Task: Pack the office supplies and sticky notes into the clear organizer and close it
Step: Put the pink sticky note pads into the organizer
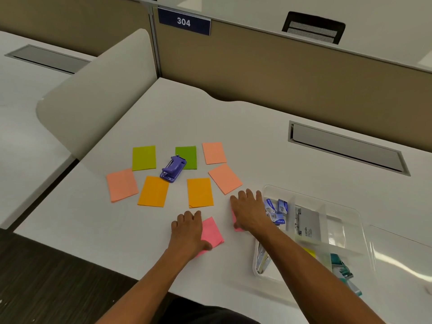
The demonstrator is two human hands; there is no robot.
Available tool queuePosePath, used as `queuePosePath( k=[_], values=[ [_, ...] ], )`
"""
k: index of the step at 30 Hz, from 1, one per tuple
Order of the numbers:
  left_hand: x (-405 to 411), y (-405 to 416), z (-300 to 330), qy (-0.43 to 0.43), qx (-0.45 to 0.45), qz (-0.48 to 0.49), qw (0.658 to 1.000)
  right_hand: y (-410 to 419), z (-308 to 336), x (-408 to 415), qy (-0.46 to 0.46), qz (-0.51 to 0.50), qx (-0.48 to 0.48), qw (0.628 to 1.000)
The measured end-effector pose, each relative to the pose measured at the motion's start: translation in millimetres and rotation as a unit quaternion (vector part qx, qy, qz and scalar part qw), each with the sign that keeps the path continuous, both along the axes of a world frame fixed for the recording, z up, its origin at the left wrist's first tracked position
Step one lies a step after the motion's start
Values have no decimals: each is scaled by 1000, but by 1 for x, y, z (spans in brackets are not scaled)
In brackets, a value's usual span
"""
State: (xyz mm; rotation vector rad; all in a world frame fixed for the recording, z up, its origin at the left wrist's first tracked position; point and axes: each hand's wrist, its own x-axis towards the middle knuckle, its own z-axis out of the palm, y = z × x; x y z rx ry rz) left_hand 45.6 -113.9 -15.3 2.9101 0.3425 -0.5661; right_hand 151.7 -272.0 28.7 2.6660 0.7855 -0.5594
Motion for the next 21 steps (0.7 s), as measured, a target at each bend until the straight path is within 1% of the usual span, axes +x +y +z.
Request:
queuePosePath(
  k=[8,12,15,17,21],
  values=[
    [-5,-8,9,-23,-10,-1,1000,-5,-1,8,-28,5,-6,1000],
    [-10,-6,13,-38,-15,8,999,-5,-2,9,-49,1,8,999],
    [-12,-5,16,-53,-49,31,997,-6,-1,5,-50,-13,44,998],
    [-13,-6,19,-60,-87,54,993,-7,1,0,-46,-14,89,995],
    [-13,-7,26,-57,-129,94,986,-10,6,-8,-59,15,153,986]
  ],
)
